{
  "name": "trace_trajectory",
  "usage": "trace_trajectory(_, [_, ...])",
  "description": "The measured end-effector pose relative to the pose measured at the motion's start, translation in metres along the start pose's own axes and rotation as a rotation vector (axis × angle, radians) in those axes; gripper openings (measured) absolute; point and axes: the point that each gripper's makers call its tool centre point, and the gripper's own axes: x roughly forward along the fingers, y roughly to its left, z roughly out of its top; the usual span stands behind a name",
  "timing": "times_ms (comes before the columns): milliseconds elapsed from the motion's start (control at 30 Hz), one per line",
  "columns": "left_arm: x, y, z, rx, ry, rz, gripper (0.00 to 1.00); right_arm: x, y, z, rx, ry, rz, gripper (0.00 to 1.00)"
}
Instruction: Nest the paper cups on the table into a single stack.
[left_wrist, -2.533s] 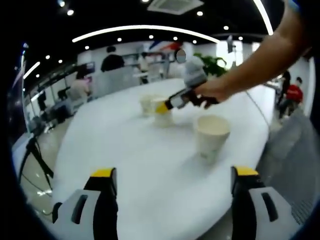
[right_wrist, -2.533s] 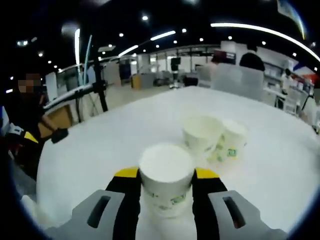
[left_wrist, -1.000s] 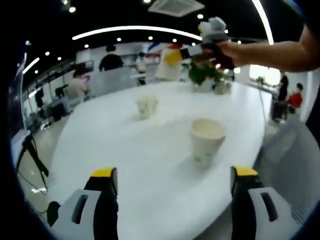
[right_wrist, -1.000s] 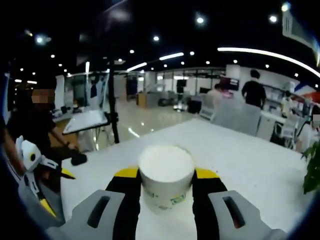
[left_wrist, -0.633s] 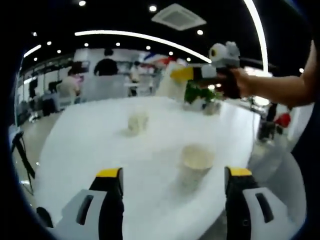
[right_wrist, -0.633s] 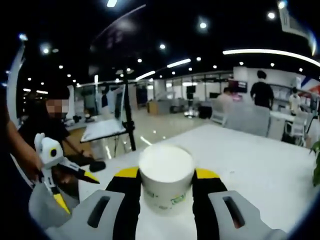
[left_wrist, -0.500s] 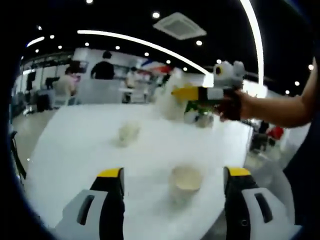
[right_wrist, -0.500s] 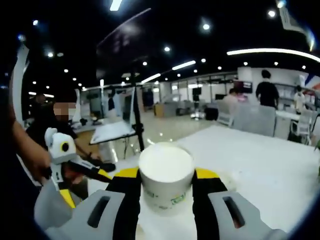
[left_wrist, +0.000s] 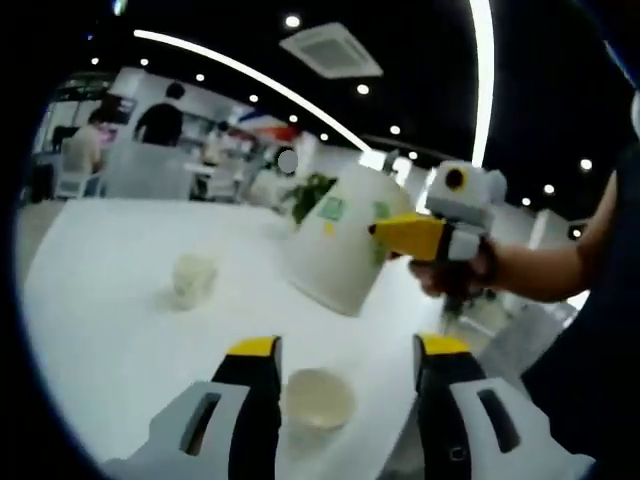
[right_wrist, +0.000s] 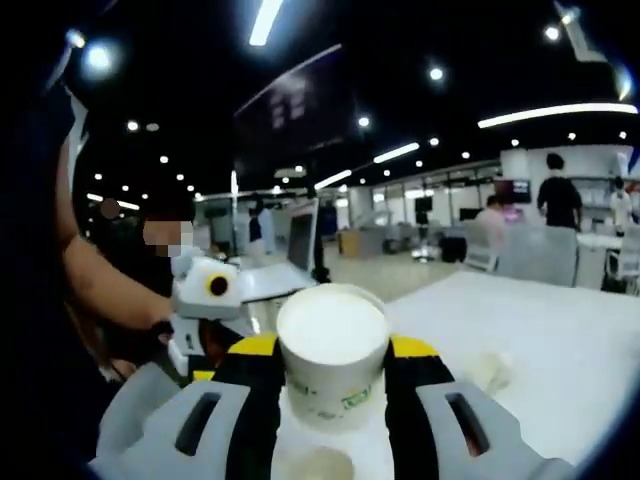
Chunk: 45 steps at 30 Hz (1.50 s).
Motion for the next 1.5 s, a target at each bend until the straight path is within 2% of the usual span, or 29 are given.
trace_trajectory(100, [0.000,-0.003,0.009,-0.007,-0.012,-0.020,0.40,-0.004,0.006,-0.001,0.065,-0.029,0.020,0.37])
trace_trajectory(200, [-0.003,-0.007,0.021,-0.026,-0.046,-0.054,0.34,-0.007,0.010,-0.008,0.048,-0.015,0.023,0.37])
trace_trajectory(300, [-0.007,-0.006,0.026,-0.020,-0.041,-0.062,0.28,-0.010,0.015,-0.006,0.054,-0.021,0.045,0.37])
trace_trajectory(367, [-0.010,-0.013,0.030,-0.021,-0.029,-0.112,0.22,-0.011,0.017,-0.005,0.051,-0.019,0.057,0.37])
trace_trajectory(467, [-0.013,-0.017,0.035,-0.005,-0.014,-0.144,0.18,-0.013,0.020,-0.004,0.053,-0.017,0.084,0.37])
trace_trajectory(600, [-0.021,-0.026,0.054,0.008,-0.023,-0.215,0.14,-0.014,0.024,-0.004,0.058,-0.004,0.121,0.37])
trace_trajectory(667, [-0.025,-0.033,0.060,0.031,-0.010,-0.252,0.10,-0.015,0.026,-0.005,0.055,0.008,0.136,0.37])
trace_trajectory(733, [-0.028,-0.041,0.061,0.064,0.023,-0.292,0.05,-0.015,0.028,-0.006,0.045,0.021,0.140,0.36])
trace_trajectory(800, [-0.032,-0.052,0.060,0.091,0.064,-0.348,0.00,-0.015,0.027,-0.004,0.060,0.017,0.138,0.39])
trace_trajectory(833, [-0.032,-0.054,0.061,0.096,0.072,-0.355,0.00,-0.015,0.027,-0.001,0.064,0.004,0.134,0.40])
trace_trajectory(867, [-0.030,-0.051,0.062,0.119,0.082,-0.330,0.00,-0.016,0.027,-0.001,0.065,0.006,0.140,0.41])
trace_trajectory(967, [-0.031,-0.052,0.059,0.130,0.118,-0.345,0.00,-0.014,0.028,0.000,0.063,0.015,0.138,0.46])
trace_trajectory(1100, [-0.032,-0.039,0.060,0.158,0.156,-0.296,0.00,-0.016,0.021,-0.002,0.047,0.029,0.110,0.49])
trace_trajectory(1133, [-0.033,-0.035,0.060,0.174,0.170,-0.274,0.00,-0.017,0.017,-0.004,0.037,0.037,0.093,0.51])
trace_trajectory(1167, [-0.032,-0.025,0.061,0.205,0.209,-0.214,0.00,-0.018,0.013,-0.005,0.023,0.041,0.075,0.52])
trace_trajectory(1200, [-0.033,-0.025,0.061,0.216,0.249,-0.186,0.00,-0.020,0.010,-0.006,0.019,0.043,0.059,0.53])
trace_trajectory(1233, [-0.033,-0.028,0.062,0.234,0.301,-0.179,0.00,-0.024,-0.001,-0.008,0.007,0.044,0.008,0.56])
trace_trajectory(1333, [-0.030,-0.034,0.069,0.342,0.408,-0.145,0.00,-0.033,-0.021,-0.023,-0.037,0.081,-0.081,0.75])
trace_trajectory(1367, [-0.028,-0.036,0.070,0.378,0.460,-0.136,0.00,-0.037,-0.027,-0.030,-0.044,0.102,-0.105,0.82])
trace_trajectory(1433, [-0.027,-0.039,0.071,0.414,0.506,-0.133,0.00,-0.046,-0.037,-0.046,-0.057,0.158,-0.151,0.89])
trace_trajectory(1500, [-0.025,-0.044,0.070,0.494,0.605,-0.140,0.00,-0.054,-0.043,-0.055,-0.066,0.170,-0.185,0.94])
